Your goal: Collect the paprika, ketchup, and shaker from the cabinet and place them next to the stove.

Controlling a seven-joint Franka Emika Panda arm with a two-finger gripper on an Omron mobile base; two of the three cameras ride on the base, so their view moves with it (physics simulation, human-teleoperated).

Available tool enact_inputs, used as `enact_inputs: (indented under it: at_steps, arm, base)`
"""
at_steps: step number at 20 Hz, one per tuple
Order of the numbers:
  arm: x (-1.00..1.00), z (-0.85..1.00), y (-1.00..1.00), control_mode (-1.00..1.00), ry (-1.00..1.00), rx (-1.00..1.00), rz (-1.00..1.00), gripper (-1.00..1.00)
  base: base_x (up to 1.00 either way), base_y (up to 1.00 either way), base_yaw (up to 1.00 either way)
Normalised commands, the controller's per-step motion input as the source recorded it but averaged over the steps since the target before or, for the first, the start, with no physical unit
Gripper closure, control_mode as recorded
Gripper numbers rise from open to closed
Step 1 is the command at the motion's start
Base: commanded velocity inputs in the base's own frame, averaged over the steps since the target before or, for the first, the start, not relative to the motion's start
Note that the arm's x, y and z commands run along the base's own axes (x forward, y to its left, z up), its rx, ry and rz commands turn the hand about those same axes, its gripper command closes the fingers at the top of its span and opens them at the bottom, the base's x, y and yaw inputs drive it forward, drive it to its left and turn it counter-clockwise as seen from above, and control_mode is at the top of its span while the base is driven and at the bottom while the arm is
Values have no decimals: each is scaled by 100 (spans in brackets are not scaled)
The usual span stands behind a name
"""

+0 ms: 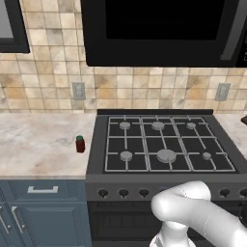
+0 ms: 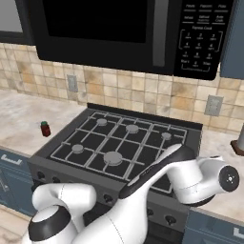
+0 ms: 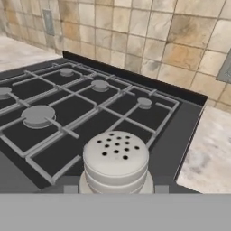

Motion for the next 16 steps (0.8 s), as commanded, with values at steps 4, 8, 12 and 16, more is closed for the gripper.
enact_inputs:
  at_steps: [4,8,12,16]
  arm:
    - [2,-18,-7,-100,0,9,3,100]
    - [0,-12,-23,-100,-2,15,2,100]
    - [4,-12,-20,-100,-1,10,1,100]
    - [2,-12,-18,-100,-4,1,0,100]
  base:
    - [0,0,0]
    - [0,0,0]
    - [0,0,0]
    - [0,0,0]
